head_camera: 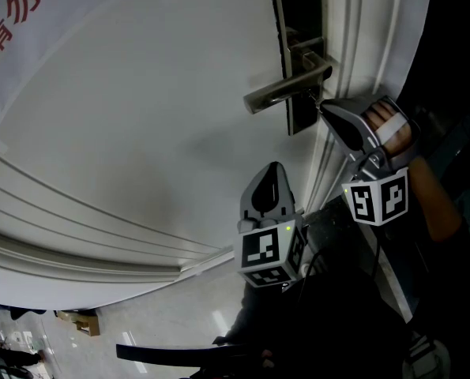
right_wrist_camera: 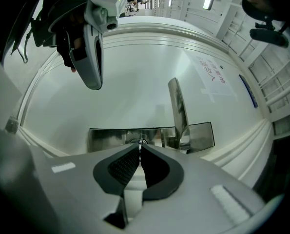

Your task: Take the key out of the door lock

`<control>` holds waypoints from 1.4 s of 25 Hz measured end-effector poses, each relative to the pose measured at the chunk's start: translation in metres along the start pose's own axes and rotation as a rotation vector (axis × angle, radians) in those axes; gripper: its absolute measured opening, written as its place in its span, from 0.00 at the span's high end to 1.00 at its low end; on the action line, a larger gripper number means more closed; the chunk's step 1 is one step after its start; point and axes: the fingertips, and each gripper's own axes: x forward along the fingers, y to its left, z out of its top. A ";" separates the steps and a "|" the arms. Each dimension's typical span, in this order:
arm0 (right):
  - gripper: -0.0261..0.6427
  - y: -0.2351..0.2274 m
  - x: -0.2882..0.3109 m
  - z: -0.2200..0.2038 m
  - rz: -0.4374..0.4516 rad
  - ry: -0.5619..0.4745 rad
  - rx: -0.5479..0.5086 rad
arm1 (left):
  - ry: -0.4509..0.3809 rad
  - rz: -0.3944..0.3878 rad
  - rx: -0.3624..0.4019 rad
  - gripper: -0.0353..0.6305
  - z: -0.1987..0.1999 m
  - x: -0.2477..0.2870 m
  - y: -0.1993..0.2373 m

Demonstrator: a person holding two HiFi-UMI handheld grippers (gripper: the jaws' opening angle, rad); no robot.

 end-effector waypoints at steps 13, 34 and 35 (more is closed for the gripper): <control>0.94 0.000 -0.001 0.000 0.000 -0.001 -0.003 | 0.005 0.014 -0.003 0.95 0.001 0.000 0.001; 0.94 0.001 -0.005 0.000 0.004 -0.004 -0.009 | 0.001 0.005 -0.008 0.95 0.003 0.000 -0.002; 0.94 0.001 -0.005 0.000 0.003 -0.004 -0.009 | 0.001 0.001 -0.009 0.95 0.002 0.001 -0.003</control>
